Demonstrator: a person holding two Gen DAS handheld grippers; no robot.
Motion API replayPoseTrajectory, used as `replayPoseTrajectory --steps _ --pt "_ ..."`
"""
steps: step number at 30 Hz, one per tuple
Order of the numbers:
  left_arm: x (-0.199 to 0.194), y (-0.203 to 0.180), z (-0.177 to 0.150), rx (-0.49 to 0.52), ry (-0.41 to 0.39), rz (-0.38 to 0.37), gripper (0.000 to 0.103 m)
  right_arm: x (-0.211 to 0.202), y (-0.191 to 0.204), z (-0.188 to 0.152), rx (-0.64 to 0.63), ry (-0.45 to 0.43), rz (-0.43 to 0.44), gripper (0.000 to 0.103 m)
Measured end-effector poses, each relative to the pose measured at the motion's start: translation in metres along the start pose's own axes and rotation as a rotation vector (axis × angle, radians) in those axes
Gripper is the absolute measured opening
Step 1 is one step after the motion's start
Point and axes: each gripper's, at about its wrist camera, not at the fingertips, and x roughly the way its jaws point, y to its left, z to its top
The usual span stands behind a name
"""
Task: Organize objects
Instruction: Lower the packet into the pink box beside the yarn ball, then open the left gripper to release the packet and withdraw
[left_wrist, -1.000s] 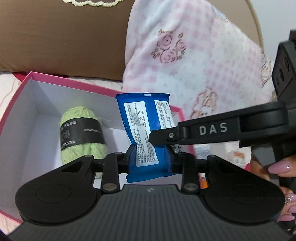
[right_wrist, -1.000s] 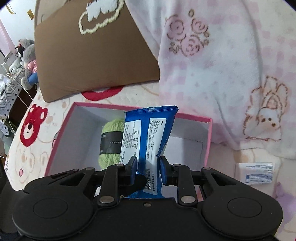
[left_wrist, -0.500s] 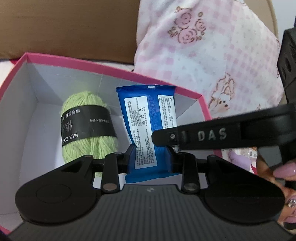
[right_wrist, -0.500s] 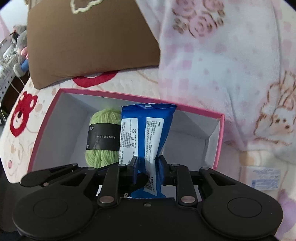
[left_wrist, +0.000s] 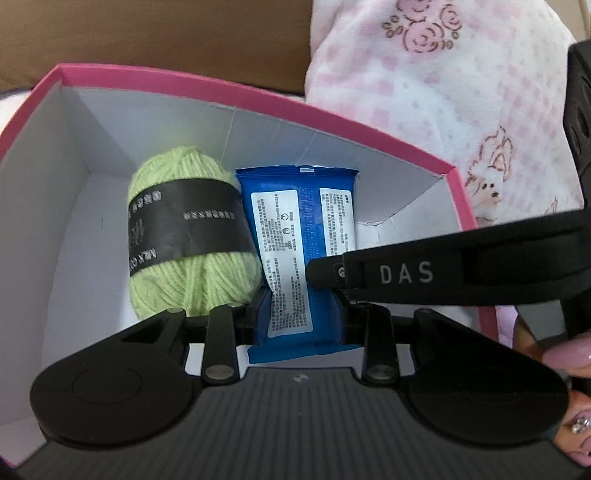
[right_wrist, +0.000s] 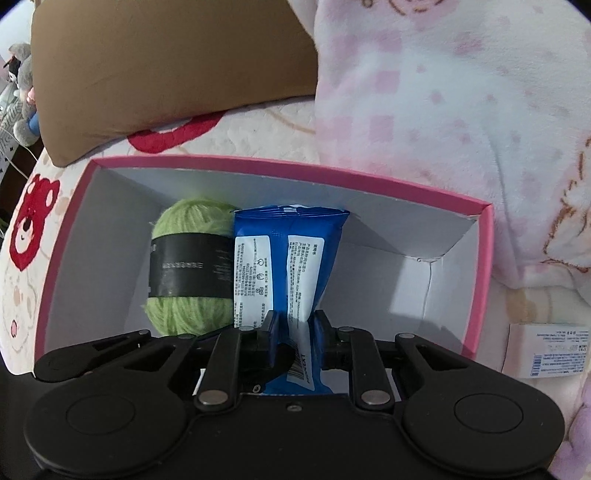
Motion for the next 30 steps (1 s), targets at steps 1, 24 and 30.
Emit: replayPoseTrajectory --steps 1,24,30 --pt "0.001 0.001 0.000 -0.003 0.006 0.000 0.031 0.001 0.000 0.000 0.000 0.004 -0.004 0.023" --pt "0.004 0.020 -0.001 -0.162 0.007 0.055 0.033 -0.003 -0.007 -0.004 0.082 -0.052 0.037 0.024" --pt "-0.006 0.015 -0.002 -0.139 -0.013 0.102 0.051 -0.041 -0.004 -0.011 0.012 -0.139 0.016 0.026"
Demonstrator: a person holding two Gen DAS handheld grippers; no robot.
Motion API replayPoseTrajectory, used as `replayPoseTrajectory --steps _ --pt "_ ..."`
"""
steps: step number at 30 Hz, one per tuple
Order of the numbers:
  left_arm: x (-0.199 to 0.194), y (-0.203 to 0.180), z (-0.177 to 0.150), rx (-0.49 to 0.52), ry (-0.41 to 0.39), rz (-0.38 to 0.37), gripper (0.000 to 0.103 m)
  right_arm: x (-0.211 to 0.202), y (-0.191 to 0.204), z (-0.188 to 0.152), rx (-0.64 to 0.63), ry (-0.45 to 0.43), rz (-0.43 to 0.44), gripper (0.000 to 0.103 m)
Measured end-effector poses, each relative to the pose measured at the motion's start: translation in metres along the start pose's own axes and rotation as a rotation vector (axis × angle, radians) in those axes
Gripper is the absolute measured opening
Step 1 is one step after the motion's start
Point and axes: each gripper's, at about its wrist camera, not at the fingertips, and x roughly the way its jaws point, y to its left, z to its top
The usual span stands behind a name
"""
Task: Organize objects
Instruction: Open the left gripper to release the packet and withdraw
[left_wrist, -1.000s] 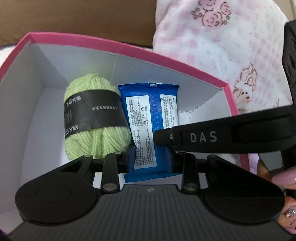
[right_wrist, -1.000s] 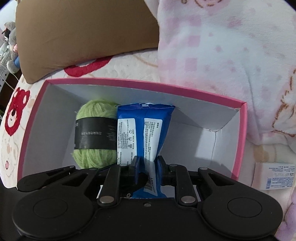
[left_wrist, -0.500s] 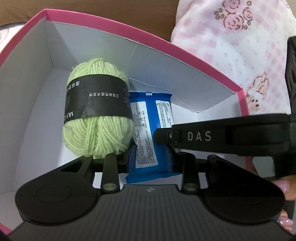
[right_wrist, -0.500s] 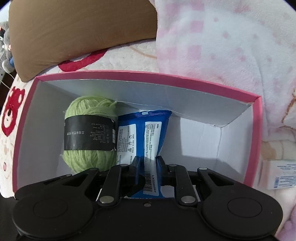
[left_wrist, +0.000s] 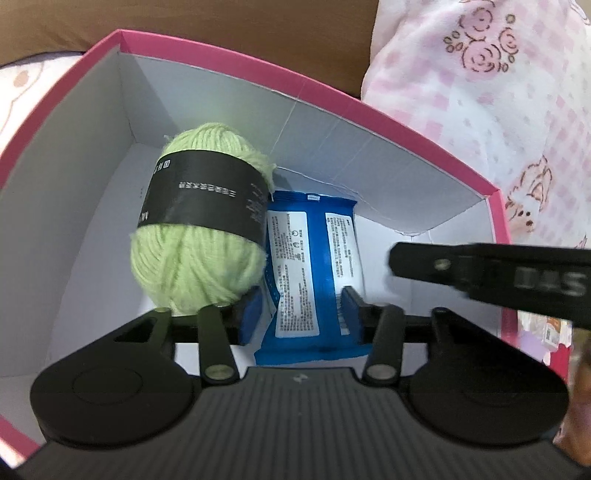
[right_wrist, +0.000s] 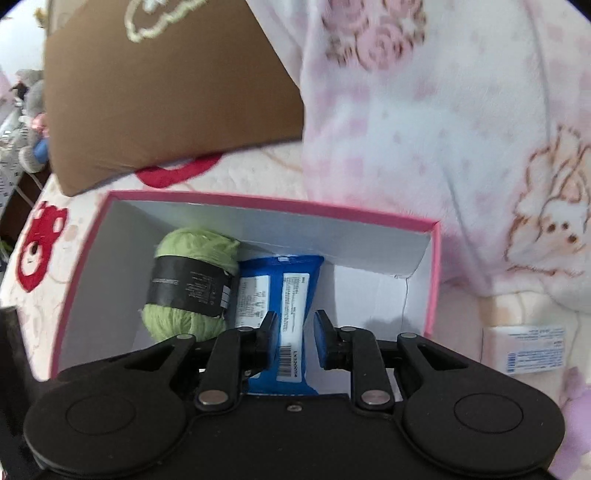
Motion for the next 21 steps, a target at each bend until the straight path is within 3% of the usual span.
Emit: replayPoseTrajectory --steps 3,9,15,21 --pt "-0.005 -0.003 0.001 0.013 -0.006 0.002 0.057 -0.021 -0.011 -0.004 0.008 -0.014 0.056 0.026" --pt "-0.022 -0.001 0.000 -0.018 -0.034 0.001 0.067 -0.052 -0.010 -0.021 -0.087 -0.046 0.030 0.028" --pt "-0.051 -0.009 -0.008 0.043 -0.094 0.050 0.067 -0.074 -0.004 -0.043 -0.114 -0.049 0.036 0.029" --pt "-0.086 -0.016 -0.016 -0.007 -0.127 0.073 0.070 -0.095 0.008 -0.061 -0.183 -0.085 0.025 0.033"
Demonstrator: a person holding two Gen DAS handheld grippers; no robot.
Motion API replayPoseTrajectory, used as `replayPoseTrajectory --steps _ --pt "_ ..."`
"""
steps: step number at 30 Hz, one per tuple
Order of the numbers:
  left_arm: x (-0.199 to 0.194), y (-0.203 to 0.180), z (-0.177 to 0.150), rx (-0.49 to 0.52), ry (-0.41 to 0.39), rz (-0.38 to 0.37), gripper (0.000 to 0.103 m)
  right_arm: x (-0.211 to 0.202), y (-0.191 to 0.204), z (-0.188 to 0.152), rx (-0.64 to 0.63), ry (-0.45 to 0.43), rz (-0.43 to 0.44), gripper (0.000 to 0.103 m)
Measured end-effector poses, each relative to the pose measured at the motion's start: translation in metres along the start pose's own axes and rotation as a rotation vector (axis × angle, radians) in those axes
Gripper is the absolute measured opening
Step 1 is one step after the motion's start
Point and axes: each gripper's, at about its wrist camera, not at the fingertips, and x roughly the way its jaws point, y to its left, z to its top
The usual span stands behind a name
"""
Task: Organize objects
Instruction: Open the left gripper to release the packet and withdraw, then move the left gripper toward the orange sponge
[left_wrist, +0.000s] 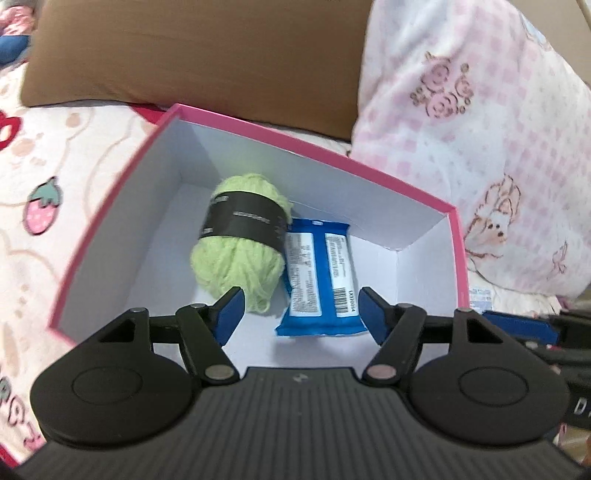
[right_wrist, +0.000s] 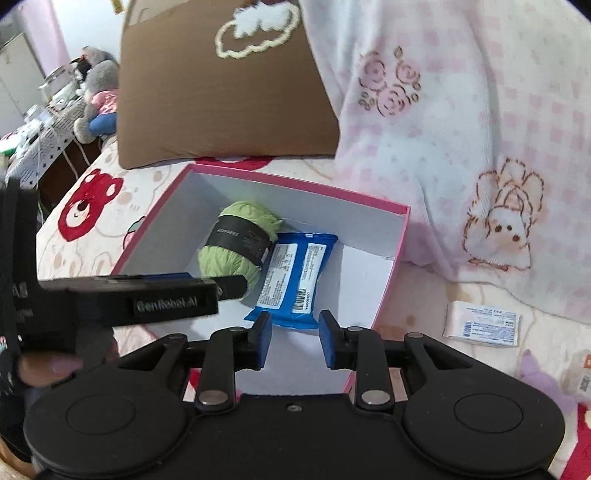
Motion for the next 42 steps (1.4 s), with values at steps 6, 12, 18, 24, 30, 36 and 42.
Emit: replayPoseTrajectory --steps 6,12,18,24,30,36,42 --pt "-0.035 0.000 -0.004 -0.056 0.001 0.020 0.077 -0.024 0.010 -0.015 -0.046 -0.047 0.011 0.034" --pt "-0.057 -0.013 -0.009 0.022 -0.010 0.032 0.092 -0.042 0.018 -0.025 -0.073 -0.071 0.014 0.045" --pt "-0.080 -0.022 -0.019 0.076 0.005 0.077 0.092 -0.063 0.021 -0.043 -0.099 -0.096 -0.004 0.051" --pt "-0.128 -0.037 -0.027 0.115 -0.054 0.099 0.092 -0.089 0.021 -0.049 -0.089 -0.126 -0.043 0.066" --pt "-0.173 -0.057 -0.035 0.177 -0.097 0.073 0.092 -0.115 0.025 -0.059 -0.134 -0.119 -0.068 0.070" --pt "-0.188 -0.056 -0.044 0.135 -0.088 0.040 0.092 -0.137 0.026 -0.081 -0.183 -0.129 -0.105 0.075" --pt "-0.198 -0.068 -0.061 0.168 -0.078 0.011 0.093 -0.157 0.020 -0.099 -0.197 -0.123 -0.047 0.088"
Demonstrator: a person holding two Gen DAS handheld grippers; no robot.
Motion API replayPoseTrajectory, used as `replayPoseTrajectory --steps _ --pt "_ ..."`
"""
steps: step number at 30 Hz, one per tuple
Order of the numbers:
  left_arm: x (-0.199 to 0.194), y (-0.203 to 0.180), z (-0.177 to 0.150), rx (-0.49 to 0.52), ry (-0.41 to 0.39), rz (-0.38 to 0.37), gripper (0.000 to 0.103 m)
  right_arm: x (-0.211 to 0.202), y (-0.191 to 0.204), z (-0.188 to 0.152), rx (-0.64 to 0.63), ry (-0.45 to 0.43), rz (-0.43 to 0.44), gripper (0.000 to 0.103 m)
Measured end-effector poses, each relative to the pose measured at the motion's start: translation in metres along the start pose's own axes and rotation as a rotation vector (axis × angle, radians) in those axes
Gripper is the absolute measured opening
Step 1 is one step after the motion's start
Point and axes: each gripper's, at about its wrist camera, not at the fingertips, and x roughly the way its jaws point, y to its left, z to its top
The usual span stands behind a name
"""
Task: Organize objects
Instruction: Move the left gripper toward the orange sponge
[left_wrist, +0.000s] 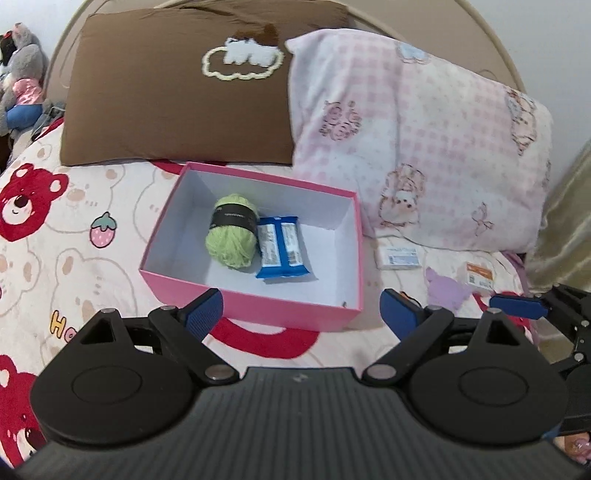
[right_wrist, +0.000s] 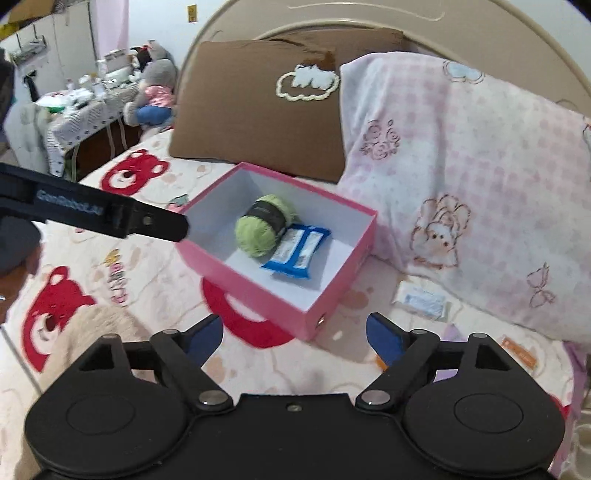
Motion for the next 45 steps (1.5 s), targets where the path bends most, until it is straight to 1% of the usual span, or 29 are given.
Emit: replayPoseTrajectory --steps 4,7,8,9,13,18,22,24,28,32,34,36,39,41,43,45 --pt "-0.005 -0.015 -0.010 0.036 0.019 -0.032 0.095 -0.015 -0.006 -0.011 0.026 -0.010 0.022 0.088" --pt "-0.008 -0.028 -0.020 0.078 0.031 -0.052 0.097 -0.024 -0.013 -0.021 0.036 -0.015 0.015 0.088" --pt "-0.009 -0.032 -0.023 0.094 0.032 -0.061 0.098 -0.027 -0.015 -0.025 0.037 -0.013 0.014 0.088" --pt "-0.009 -0.037 -0.026 0.114 0.031 -0.073 0.103 -0.029 -0.018 -0.029 0.032 -0.012 0.012 0.088" --pt "-0.007 -0.052 -0.037 0.173 0.046 -0.063 0.103 -0.036 -0.030 -0.047 0.040 -0.005 -0.006 0.088" --pt "-0.005 -0.067 -0.047 0.213 0.078 -0.103 0.103 -0.044 -0.043 -0.067 0.029 -0.011 -0.006 0.088" --pt "-0.003 -0.083 -0.054 0.247 0.068 -0.113 0.103 -0.036 -0.050 -0.083 0.047 -0.051 0.002 0.088" --pt "-0.002 -0.091 -0.057 0.258 0.068 -0.131 0.103 -0.032 -0.051 -0.093 0.053 -0.070 0.015 0.088" --pt "0.003 -0.105 -0.065 0.287 0.054 -0.132 0.103 -0.024 -0.052 -0.111 0.040 -0.129 0.029 0.088" --pt "0.020 -0.113 -0.064 0.264 0.075 -0.159 0.102 -0.013 -0.054 -0.118 0.006 -0.185 0.008 0.088" --pt "0.030 -0.117 -0.062 0.256 0.071 -0.163 0.101 -0.006 -0.056 -0.120 -0.022 -0.217 0.001 0.088" --pt "0.040 -0.122 -0.061 0.258 0.056 -0.151 0.101 0.001 -0.058 -0.122 -0.050 -0.254 -0.005 0.089" --pt "0.056 -0.130 -0.060 0.272 0.027 -0.144 0.101 0.011 -0.064 -0.121 -0.070 -0.284 -0.013 0.090" --pt "0.067 -0.135 -0.058 0.277 0.003 -0.125 0.101 0.021 -0.070 -0.119 -0.061 -0.283 -0.020 0.090" --pt "0.079 -0.140 -0.057 0.301 -0.034 -0.073 0.101 0.030 -0.076 -0.117 -0.045 -0.270 -0.024 0.090" --pt "0.091 -0.142 -0.054 0.316 -0.041 -0.054 0.100 0.039 -0.082 -0.114 -0.047 -0.246 -0.041 0.090"
